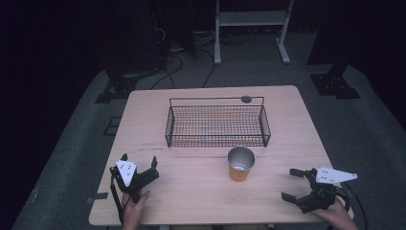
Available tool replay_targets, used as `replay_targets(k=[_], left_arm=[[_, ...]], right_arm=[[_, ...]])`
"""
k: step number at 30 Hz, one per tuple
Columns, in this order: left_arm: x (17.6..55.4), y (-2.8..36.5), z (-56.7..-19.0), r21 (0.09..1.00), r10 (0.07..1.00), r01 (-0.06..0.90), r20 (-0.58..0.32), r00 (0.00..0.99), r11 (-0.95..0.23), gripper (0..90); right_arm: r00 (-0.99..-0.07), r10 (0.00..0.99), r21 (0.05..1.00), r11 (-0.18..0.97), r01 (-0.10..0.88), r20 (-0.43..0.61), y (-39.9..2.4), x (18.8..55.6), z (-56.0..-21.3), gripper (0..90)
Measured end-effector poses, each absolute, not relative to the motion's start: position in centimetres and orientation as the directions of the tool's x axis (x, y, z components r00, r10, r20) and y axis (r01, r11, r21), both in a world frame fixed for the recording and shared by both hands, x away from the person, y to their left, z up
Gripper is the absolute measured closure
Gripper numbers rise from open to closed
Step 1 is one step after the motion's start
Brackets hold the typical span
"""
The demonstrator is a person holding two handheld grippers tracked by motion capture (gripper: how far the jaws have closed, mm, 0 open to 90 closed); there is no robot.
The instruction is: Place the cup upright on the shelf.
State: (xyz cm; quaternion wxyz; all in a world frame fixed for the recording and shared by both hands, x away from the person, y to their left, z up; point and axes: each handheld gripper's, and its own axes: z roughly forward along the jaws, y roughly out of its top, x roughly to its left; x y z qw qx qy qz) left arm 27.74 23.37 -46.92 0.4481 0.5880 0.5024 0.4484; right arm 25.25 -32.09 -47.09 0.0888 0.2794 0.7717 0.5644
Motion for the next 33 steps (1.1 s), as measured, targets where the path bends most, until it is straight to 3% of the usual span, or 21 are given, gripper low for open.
replay_targets(k=[33], left_arm=[[27.6, 23.4, -46.9, 0.978, 0.992, 0.184, 0.078, 0.101, -0.096, 0.0]], right_arm=[[-0.853, 0.507, 0.908, 0.289, 0.304, 0.124, -26.2, 26.9, -45.6, 1.3]])
